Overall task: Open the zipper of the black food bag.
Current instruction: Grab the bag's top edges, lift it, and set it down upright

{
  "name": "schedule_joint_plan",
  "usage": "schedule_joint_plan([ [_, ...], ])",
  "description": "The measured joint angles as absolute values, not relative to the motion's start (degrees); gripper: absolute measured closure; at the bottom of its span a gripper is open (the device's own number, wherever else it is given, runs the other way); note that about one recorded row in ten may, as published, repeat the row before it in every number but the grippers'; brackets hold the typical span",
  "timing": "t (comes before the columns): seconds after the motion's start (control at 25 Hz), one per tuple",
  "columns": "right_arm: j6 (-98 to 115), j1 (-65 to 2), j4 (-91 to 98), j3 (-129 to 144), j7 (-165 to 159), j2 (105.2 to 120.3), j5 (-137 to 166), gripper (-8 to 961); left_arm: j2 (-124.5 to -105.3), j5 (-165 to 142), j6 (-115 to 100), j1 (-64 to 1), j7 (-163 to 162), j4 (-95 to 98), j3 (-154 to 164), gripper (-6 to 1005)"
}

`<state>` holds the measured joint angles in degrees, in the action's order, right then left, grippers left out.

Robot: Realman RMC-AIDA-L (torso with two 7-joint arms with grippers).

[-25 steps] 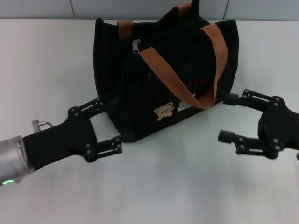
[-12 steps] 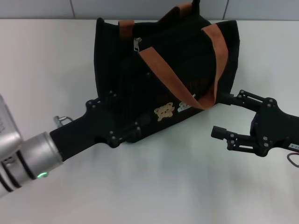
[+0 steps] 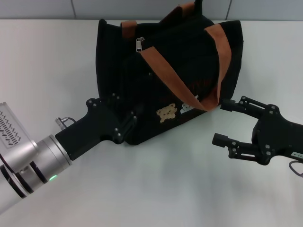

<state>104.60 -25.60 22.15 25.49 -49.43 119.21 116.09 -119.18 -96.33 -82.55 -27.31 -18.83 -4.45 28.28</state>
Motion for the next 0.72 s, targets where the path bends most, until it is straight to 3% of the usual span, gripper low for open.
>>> schedule_joint_plan([
  [0.2,104.6,-25.62,21.44,25.49,-49.21,119.26,116.09,130,-119.18,-96.42,-82.63,-27.19,-18.72,-4.33,28.46,679],
  [0.48,104.39,-25.78,20.73,25.49,-48.71,119.27,115.38,131,-119.18,-96.38,-83.23,-26.24,-18.27,-3.88,27.32,841],
  [0.72,103.86,-25.21,20.08,25.41,-48.51,119.33,111.22,130,-118.47,-97.79,-87.02,-23.56,-21.02,4.47,27.44,893],
])
